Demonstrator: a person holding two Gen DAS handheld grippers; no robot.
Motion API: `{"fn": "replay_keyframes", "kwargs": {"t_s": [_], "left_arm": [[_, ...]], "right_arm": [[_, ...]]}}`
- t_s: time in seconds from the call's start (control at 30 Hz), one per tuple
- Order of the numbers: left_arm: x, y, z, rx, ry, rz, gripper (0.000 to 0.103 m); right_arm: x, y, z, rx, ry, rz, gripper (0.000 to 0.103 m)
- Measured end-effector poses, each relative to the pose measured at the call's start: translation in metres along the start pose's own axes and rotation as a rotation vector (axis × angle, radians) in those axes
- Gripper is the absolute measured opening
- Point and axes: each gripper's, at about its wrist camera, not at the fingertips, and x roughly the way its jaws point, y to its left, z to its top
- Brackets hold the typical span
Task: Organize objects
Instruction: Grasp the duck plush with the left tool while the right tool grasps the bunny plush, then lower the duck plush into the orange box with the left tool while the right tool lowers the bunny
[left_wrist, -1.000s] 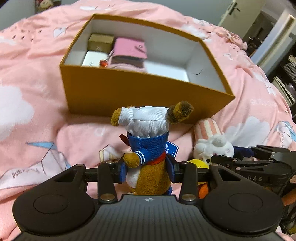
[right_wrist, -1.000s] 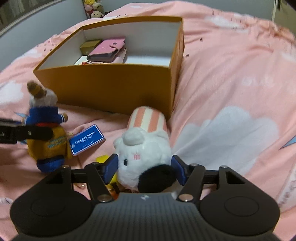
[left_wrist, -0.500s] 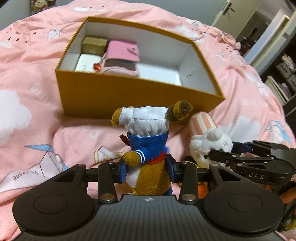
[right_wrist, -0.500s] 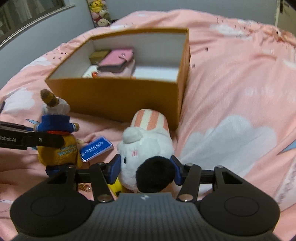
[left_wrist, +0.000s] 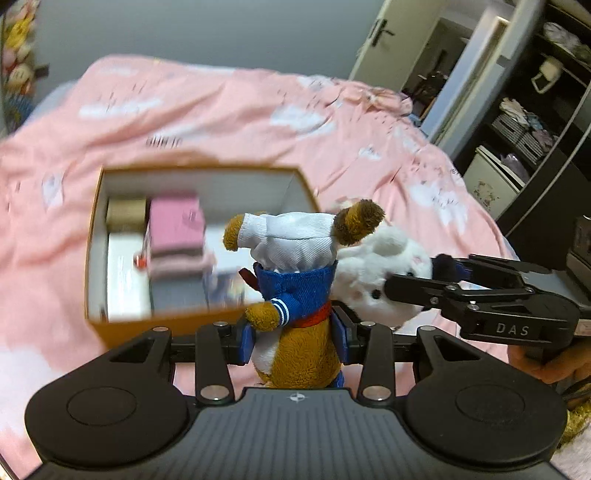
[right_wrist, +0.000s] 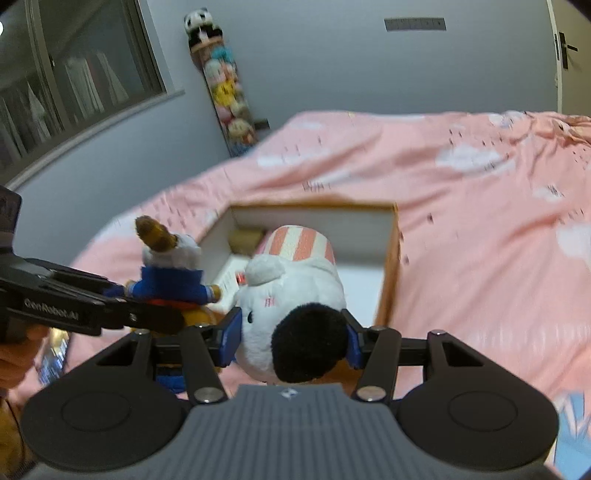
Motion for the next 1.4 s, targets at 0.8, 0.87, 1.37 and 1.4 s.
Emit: {"fn": "replay_keyframes", "kwargs": {"t_s": [0.8, 0.87, 1.37, 1.4], "left_arm": [[0.179, 0.071, 0.109, 0.001, 0.280, 0.020, 0.046], [0.190, 0.074, 0.110, 0.012, 0.300, 0.038, 0.046], [0.231, 0.080, 0.108, 0.025, 0.353, 0.067, 0.048], [0.233, 0.080, 0.108, 0.034, 0.352, 0.080, 0.048]], "right_arm": [[0.157, -0.044, 0.072, -0.113, 0.206, -0.152, 0.056], [0.166, -0.044, 0.073, -0.130, 0.216, -0.154, 0.056], [0.205, -0.043, 0.065, -0.280, 0.285, -0.218, 0.057], [0.206, -0.042, 0.064, -0.288, 0.289, -0.220, 0.057]]}}
